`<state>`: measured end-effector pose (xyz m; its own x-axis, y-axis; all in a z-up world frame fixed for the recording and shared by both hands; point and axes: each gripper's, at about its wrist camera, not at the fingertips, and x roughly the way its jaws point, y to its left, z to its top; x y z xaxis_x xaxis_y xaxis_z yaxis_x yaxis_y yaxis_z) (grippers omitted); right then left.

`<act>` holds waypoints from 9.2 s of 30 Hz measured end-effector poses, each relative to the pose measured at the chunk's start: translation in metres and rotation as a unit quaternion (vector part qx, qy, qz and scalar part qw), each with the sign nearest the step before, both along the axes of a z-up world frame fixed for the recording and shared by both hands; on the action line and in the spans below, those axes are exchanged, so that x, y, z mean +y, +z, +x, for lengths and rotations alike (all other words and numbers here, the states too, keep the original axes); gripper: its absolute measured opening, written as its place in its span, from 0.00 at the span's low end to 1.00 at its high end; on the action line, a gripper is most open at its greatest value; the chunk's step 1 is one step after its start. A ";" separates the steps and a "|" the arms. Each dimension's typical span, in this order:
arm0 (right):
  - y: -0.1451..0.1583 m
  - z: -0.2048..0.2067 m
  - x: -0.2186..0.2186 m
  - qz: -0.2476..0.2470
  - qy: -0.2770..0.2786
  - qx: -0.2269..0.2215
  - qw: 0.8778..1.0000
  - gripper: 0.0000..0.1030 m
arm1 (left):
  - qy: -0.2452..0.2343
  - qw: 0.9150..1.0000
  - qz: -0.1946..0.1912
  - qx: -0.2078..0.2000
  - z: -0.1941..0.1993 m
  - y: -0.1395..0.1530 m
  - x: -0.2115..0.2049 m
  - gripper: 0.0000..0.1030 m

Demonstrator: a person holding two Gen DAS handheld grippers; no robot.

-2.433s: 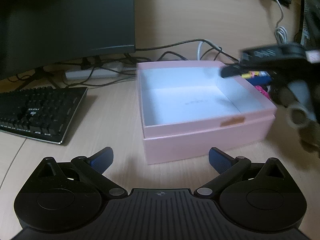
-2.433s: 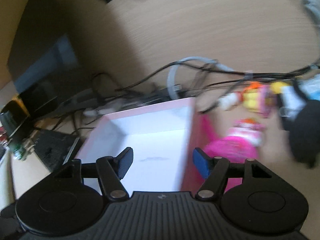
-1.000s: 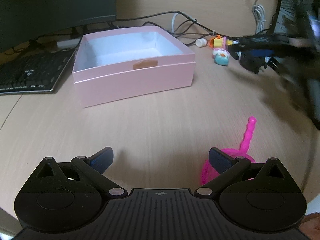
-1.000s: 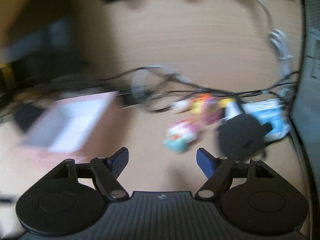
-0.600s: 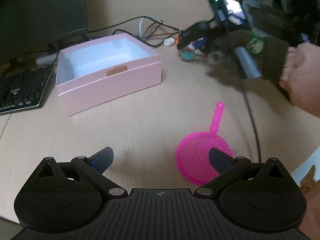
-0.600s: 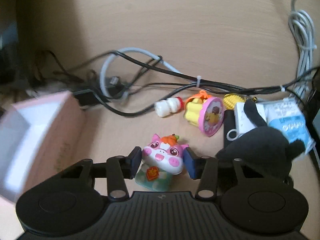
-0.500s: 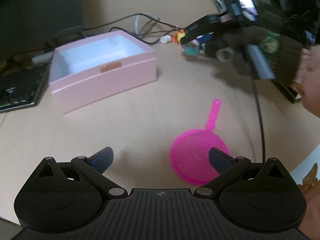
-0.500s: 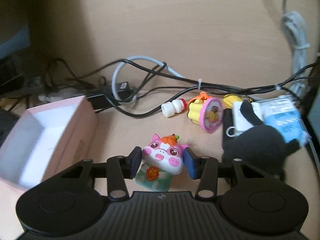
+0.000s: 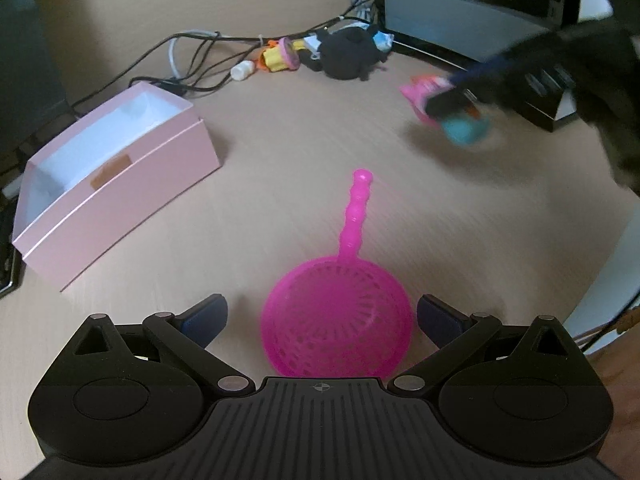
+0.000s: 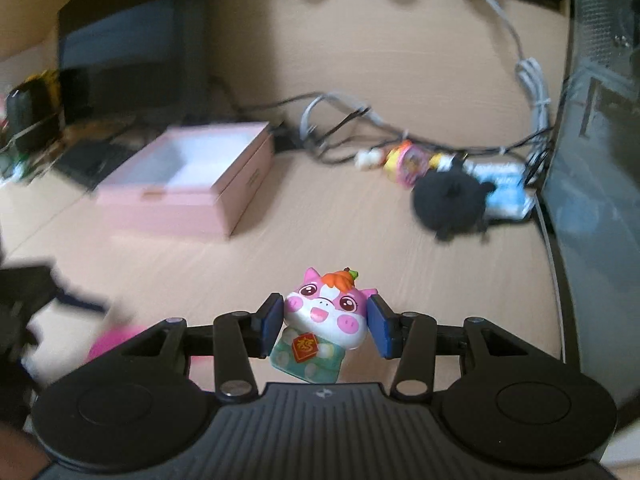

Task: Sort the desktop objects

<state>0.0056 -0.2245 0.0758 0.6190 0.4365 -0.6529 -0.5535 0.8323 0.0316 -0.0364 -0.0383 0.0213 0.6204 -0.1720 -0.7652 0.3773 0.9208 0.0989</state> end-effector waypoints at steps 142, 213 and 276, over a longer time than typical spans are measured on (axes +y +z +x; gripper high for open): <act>-0.023 0.125 0.062 -0.063 -0.083 -0.125 0.987 0.88 | 0.120 0.992 -0.032 0.022 0.017 0.012 0.055 1.00; -0.032 -0.018 0.014 0.008 -0.005 -0.128 0.992 0.89 | 0.162 0.986 -0.003 -0.037 0.034 0.019 0.049 0.53; 0.007 0.009 0.165 0.044 0.218 0.000 0.975 0.64 | 0.399 0.910 -0.085 -0.068 -0.024 0.044 0.176 1.00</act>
